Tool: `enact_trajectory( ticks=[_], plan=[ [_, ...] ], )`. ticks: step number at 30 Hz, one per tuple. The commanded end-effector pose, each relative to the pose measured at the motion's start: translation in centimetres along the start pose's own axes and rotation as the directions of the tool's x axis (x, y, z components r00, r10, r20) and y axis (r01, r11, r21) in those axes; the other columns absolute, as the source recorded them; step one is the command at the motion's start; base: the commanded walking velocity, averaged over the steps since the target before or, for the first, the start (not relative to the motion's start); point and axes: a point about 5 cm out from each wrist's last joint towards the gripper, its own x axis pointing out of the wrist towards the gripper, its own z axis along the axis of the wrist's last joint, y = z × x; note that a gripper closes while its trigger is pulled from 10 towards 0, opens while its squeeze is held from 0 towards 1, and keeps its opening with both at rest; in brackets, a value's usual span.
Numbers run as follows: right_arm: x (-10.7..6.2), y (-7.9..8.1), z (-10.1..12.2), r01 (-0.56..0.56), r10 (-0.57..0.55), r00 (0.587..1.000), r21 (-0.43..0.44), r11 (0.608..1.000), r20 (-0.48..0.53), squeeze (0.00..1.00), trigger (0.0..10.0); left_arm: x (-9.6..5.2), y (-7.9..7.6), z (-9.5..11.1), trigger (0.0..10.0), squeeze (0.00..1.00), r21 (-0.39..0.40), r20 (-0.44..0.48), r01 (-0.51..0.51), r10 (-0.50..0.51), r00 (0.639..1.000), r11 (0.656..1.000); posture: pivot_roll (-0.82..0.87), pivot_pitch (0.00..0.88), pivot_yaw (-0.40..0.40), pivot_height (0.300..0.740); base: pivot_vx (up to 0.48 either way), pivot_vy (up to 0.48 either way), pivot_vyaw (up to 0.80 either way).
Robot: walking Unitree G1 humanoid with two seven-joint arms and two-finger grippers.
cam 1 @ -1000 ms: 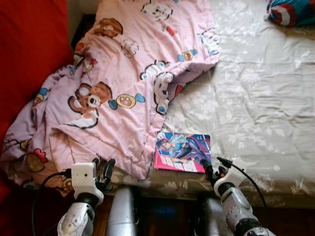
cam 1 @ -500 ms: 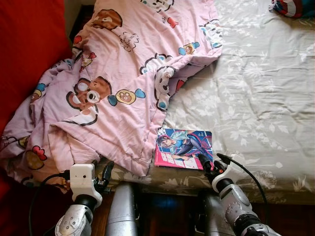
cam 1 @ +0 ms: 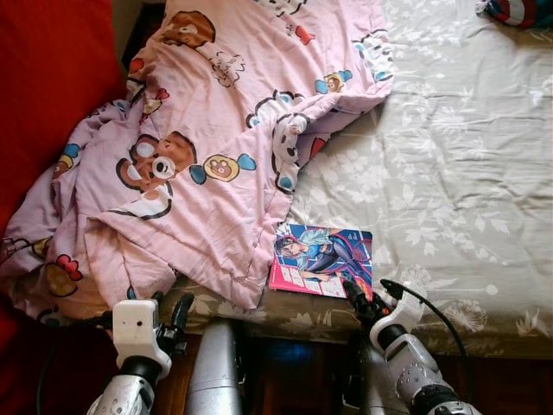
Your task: Clean up the room
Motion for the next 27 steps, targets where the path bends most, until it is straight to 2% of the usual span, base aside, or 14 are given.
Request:
enact_trajectory(
  ticks=[1, 2, 5, 6, 11, 15, 22, 23, 25, 26, 27],
  plan=[
    [-1.1, -1.4, -1.7, 0.06, -0.057, 0.998, 0.096, 0.994, -0.038, 0.0, 10.0, -0.7, 0.2, -0.4, 10.0, 0.0, 0.016, -0.034, -0.006, 0.007, 0.999, 1.0, 0.25, 0.382, 0.053, 0.633, 0.0, 0.0, 0.0],
    [-1.2, -1.6, -1.4, 0.073, -0.072, 0.997, 0.164, 0.984, -0.008, 0.0, 10.0, -1.0, 0.0, -0.4, 10.0, 0.0, 0.015, -0.038, -0.005, 0.005, 0.999, 1.0, 0.25, 0.388, 0.057, 0.633, 0.0, 0.0, 0.0],
    [-1.2, -1.8, -1.1, 0.077, -0.083, 0.996, 0.223, 0.972, 0.015, 0.0, 10.0, -1.3, 0.0, -0.5, 10.0, 0.0, 0.015, -0.046, -0.006, 0.007, 0.999, 1.0, 0.26, 0.395, 0.06, 0.633, 0.0, 0.0, 0.0],
    [-1.1, -1.7, -0.7, 0.06, -0.076, 0.996, 0.277, 0.959, 0.048, 0.0, 10.0, -1.6, 0.1, -0.5, 10.0, 0.0, 0.018, -0.052, -0.014, 0.015, 0.999, 1.0, 0.27, 0.398, 0.06, 0.633, 0.0, 0.0, 0.0],
    [-0.7, -1.4, 0.2, 0.018, -0.057, 0.993, 0.355, 0.934, 0.099, 0.0, 10.0, -2.1, 0.4, -0.3, 10.0, 0.0, 0.024, -0.057, -0.024, 0.025, 0.998, 0.999, 0.28, 0.405, 0.065, 0.633, 0.0, 0.0, 0.0],
    [-0.5, -1.1, 0.1, 0.001, -0.036, 0.995, 0.355, 0.935, 0.09, 0.0, 10.0, -2.4, 0.5, -0.3, 10.0, 0.0, 0.028, -0.063, -0.027, 0.029, 0.998, 0.999, 0.28, 0.407, 0.066, 0.633, 0.0, 0.0, 0.0],
    [-0.1, 0.1, -1.1, -0.02, 0.018, 1.0, 0.303, 0.953, 0.01, 0.0, 10.0, -2.6, 0.7, -0.3, 10.0, 0.0, 0.032, -0.071, -0.031, 0.033, 0.997, 0.999, 0.29, 0.411, 0.064, 0.633, 0.0, 0.0, 0.0],
    [-0.2, 0.3, -1.5, -0.025, 0.027, 1.0, 0.295, 0.955, -0.005, 0.0, 5.5, -2.6, 0.7, -0.4, 10.0, 0.0, 0.034, -0.074, -0.029, 0.031, 0.997, 0.999, 0.28, 0.409, 0.063, 0.633, 0.0, 0.0, 0.0],
    [-0.1, 0.4, -1.7, -0.026, 0.03, 1.0, 0.3, 0.954, -0.008, 0.0, 5.5, -2.5, 0.6, -0.5, 10.0, 0.0, 0.039, -0.077, -0.025, 0.028, 0.997, 0.999, 0.28, 0.407, 0.061, 0.633, 0.0, 0.0, 0.0],
    [-0.2, 0.3, -1.8, -0.026, 0.029, 1.0, 0.303, 0.953, -0.008, 0.0, 0.0, -2.5, 0.6, -0.6, 10.0, 0.0, 0.039, -0.077, -0.023, 0.026, 0.997, 0.999, 0.28, 0.403, 0.06, 0.633, 0.0, 0.0, 0.0],
    [-0.2, 0.3, -1.8, -0.026, 0.03, 1.0, 0.306, 0.952, -0.009, 0.0, 0.0, -2.4, 0.6, -0.6, 10.0, 0.0, 0.039, -0.078, -0.022, 0.025, 0.997, 0.999, 0.28, 0.403, 0.06, 0.633, 0.0, 0.0, 0.0]
  ],
)
